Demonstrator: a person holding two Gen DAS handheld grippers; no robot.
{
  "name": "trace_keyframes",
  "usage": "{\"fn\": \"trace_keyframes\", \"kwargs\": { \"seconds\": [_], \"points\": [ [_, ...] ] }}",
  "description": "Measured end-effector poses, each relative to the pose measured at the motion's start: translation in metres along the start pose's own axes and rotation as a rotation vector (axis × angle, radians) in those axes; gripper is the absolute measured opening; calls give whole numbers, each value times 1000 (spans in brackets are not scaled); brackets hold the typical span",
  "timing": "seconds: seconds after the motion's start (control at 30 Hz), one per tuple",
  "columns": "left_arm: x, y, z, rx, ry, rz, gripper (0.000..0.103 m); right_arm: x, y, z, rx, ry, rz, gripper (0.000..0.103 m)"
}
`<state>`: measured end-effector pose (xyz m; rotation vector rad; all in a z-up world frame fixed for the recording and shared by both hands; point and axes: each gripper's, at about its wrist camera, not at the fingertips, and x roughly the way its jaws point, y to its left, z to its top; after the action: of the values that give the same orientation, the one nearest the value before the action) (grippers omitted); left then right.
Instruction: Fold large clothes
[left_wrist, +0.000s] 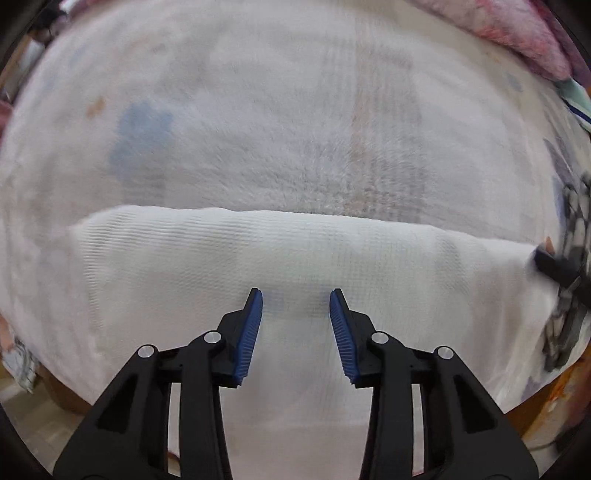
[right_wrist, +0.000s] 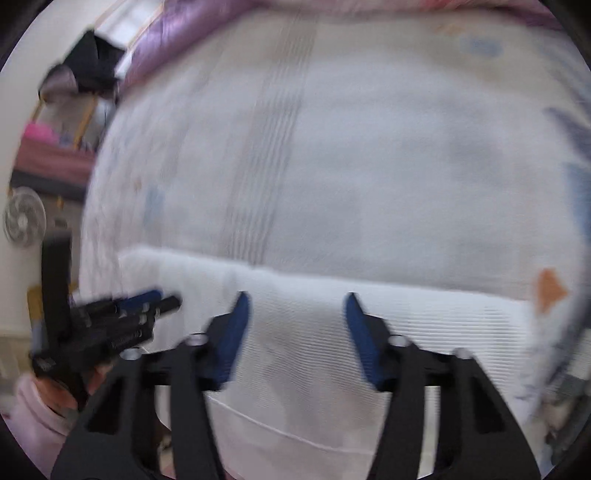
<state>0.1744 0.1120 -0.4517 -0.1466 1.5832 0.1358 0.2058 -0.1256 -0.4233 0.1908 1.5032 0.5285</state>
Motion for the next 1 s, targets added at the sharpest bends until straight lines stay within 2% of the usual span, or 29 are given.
{"fn": "trace_keyframes", "kwargs": {
  "seconds": [0.07,0.13,0.2,0.23,0.27,0.3,0.37,0.4,0.43,0.47,0.5,0.53,0.57,0.63,0.7,0.8,0.83,0.87,0.93,1.0],
  "points": [
    [12,2,7,13,6,33,37,22,-2,-6,-21,41,-91,17],
    [18,18,9,-6,23,101,37,19,-19,-18,-14,18,-91,2],
    [19,40,8,-62,50,82,37,6,-58,-32,75,23,-102,0],
    [20,54,8,-82,61,129,37,1,-75,-38,114,25,-83,0],
    [19,66,7,-92,62,163,42,-6,-96,-47,170,28,-65,0],
    [17,74,6,-102,58,160,46,-12,-114,-55,223,35,-58,0],
    [14,98,0,-134,59,178,46,-27,-149,-76,337,39,-20,0],
    [13,106,-4,-136,65,185,46,-34,-156,-84,366,36,-32,0],
    [10,112,-10,-133,66,181,46,-45,-162,-95,390,33,-83,1],
    [7,114,-14,-129,70,210,46,-53,-162,-101,399,40,-164,7],
    [5,114,-20,-117,79,275,46,-60,-159,-106,400,43,-222,7],
    [1,113,-26,-103,78,298,46,-70,-154,-113,401,22,-212,7],
    [-5,110,-32,-94,66,282,46,-78,-146,-118,408,-10,-169,7],
    [-16,96,-49,-91,42,190,47,-88,-116,-123,387,-61,-81,7],
    [-18,77,-62,-65,43,118,47,-74,-78,-121,303,-26,-40,8],
    [1,46,-81,-36,82,61,46,-28,-25,-118,164,46,-34,11],
    [9,39,-90,-29,72,82,46,-16,-20,-121,142,63,-41,16],
    [14,36,-99,-8,19,102,46,2,-15,-127,120,97,-63,19],
    [17,41,-114,5,-37,87,47,29,-16,-150,74,146,-110,19],
    [22,57,-129,-11,12,57,52,26,-23,-170,62,119,-98,17]
  ]
}}
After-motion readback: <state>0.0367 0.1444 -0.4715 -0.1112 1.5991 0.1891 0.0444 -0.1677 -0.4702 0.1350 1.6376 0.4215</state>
